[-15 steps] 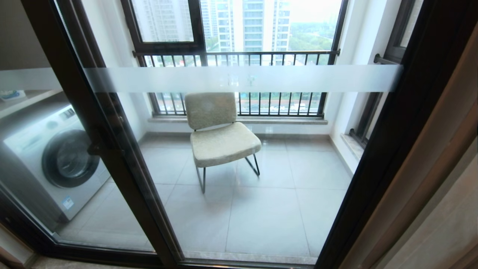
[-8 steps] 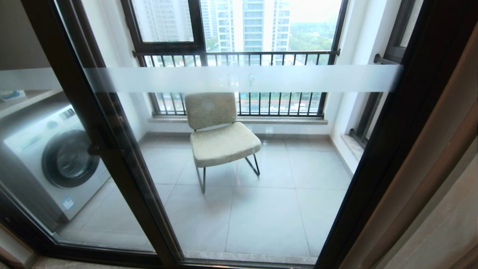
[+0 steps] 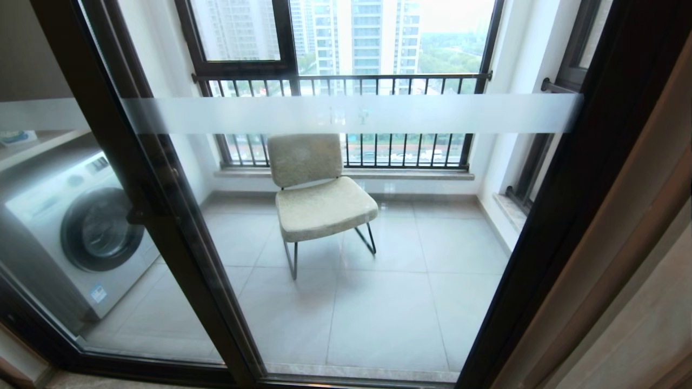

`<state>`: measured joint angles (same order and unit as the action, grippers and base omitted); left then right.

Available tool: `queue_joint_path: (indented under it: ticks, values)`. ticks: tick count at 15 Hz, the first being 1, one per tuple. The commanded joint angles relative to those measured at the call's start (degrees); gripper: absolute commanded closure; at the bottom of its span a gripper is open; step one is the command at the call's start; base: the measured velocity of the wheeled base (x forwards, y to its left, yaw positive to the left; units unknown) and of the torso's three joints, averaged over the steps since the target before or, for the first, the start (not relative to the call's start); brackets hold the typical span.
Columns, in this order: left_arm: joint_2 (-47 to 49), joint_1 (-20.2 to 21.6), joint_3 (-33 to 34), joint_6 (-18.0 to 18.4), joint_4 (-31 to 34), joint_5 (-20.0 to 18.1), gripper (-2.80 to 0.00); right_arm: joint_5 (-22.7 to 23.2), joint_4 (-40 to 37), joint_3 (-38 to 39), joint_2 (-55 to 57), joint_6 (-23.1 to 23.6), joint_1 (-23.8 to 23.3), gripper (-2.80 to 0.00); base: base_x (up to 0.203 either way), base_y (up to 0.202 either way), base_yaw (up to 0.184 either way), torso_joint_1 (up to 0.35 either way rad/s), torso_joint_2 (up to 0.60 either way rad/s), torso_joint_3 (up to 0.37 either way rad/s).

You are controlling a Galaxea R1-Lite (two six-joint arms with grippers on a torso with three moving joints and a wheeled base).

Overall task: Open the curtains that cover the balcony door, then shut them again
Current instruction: Pull the inner curtains open on both sides

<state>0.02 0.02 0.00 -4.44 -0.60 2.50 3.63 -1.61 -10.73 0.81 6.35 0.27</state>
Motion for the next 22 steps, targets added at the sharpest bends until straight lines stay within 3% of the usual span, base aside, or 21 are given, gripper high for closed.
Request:
queue_joint_path:
  ticks: [1,4,8,11,13,16,18,19,20,22]
  values:
    - [0.06,0.05,0.00,-0.05,-0.02,0.05,0.00,-0.08,-0.06,-6.30,4.64,0.82,0.07,0.00,0.000,0.000,0.000,0.000,0.00,0.000]
    - [-0.02,-0.02,0.00,-0.05,-0.02,0.05,0.00,-1.41,0.09,-14.70,13.15,1.57,0.09,0.00,0.000,0.000,0.000,0.000,0.00,0.000]
    - [-0.01,-0.01,0.00,-0.05,-0.02,0.05,0.00,-16.27,-0.30,-22.95,21.09,1.75,0.20,0.00,0.000,0.000,0.000,0.000,0.00,0.000]
    - [0.02,-0.02,0.00,-0.05,-0.02,0.05,0.00,-20.52,-0.93,-26.56,25.27,2.10,-0.74,0.00,0.000,0.000,0.000,0.000,0.00,0.000]
    - [0.06,0.06,0.00,-0.05,-0.02,0.05,0.00,-21.00,-1.37,-28.18,27.57,2.74,-4.96,0.00,0.000,0.000,0.000,0.000,0.00,0.000]
    - [-0.02,-0.02,0.00,-0.05,-0.02,0.05,0.00,-20.02,-1.94,-28.60,30.06,2.86,-16.48,0.00,0.000,0.000,0.000,0.000,0.00,0.000]
    - [0.06,0.05,0.00,-0.05,-0.02,0.05,0.00,-14.74,-1.60,-28.67,31.82,2.81,-24.79,0.00,0.000,0.000,0.000,0.000,0.00,0.000]
    - [0.00,0.02,0.00,-0.05,-0.02,0.05,0.00,-9.95,-1.28,-28.76,32.47,2.92,-27.16,-2.80,0.000,0.000,0.000,0.000,0.00,0.000]
    - [0.06,-0.02,0.00,-0.05,-0.02,0.05,0.00,-7.70,-0.89,-28.74,32.69,3.09,-27.84,-2.80,0.000,0.000,0.000,0.000,0.00,0.000]
    - [0.06,-0.02,0.00,-0.05,-0.02,0.05,0.00,-7.59,0.91,-28.19,32.90,2.99,-27.84,-2.80,0.000,0.000,0.000,0.000,0.00,0.000]
